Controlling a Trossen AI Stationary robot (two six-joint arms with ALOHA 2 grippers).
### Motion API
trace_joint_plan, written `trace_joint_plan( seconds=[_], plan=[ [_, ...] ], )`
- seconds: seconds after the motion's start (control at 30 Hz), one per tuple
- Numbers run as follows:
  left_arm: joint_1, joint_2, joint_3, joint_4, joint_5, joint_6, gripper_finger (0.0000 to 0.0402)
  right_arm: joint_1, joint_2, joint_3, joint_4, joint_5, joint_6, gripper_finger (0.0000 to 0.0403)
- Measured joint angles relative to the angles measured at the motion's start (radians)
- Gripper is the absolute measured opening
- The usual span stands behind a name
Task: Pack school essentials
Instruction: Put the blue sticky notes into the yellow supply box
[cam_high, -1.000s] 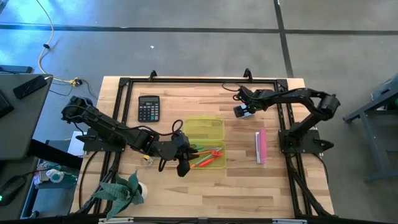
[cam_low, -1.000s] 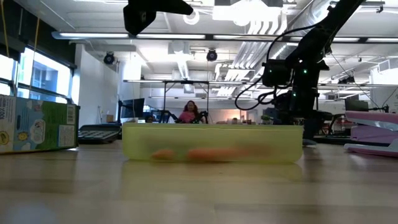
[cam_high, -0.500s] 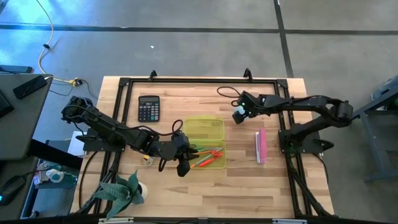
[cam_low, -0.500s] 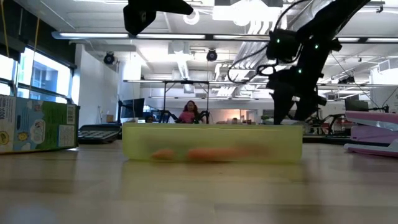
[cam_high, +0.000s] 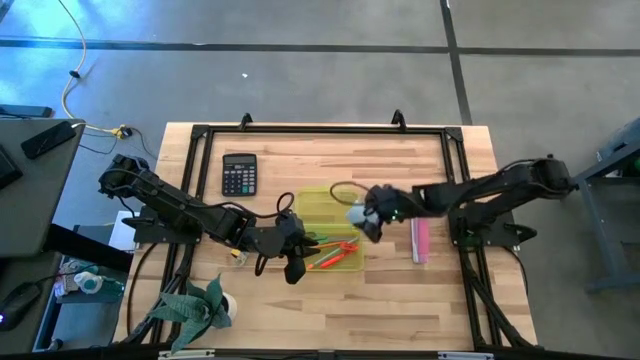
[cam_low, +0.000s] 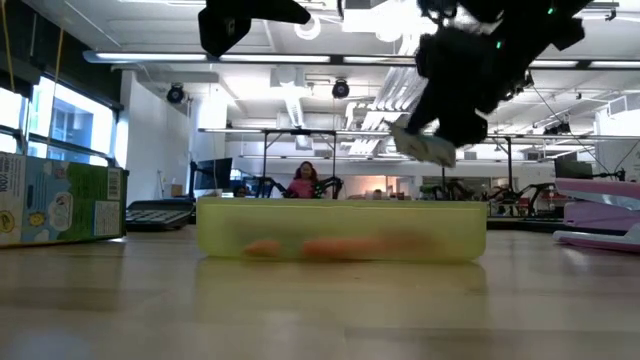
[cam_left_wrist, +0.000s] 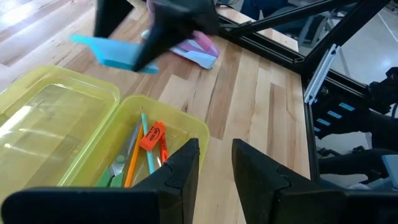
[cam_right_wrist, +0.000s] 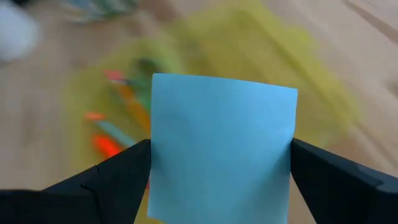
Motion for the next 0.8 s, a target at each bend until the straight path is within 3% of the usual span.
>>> trace_joint_plan(
  seconds=[0.2, 0.37, 0.8],
  plan=[
    [0.0, 0.0, 0.0, 0.0, 0.0, 0.0, 0.0086, 0.138, 0.008, 0.002, 0.136, 0.001, -0.017, 0.0353],
    [0.0, 0.0, 0.0, 0.0, 0.0, 0.0, 0.0086, 0.207, 0.046, 0.002, 0.159, 0.067, -0.038, 0.0353],
    [0.0, 0.0, 0.0, -0.001, 0.0, 0.0, 0.0086, 0.253, 0.281, 0.125, 0.214, 0.003, -0.258, 0.0353]
  ],
)
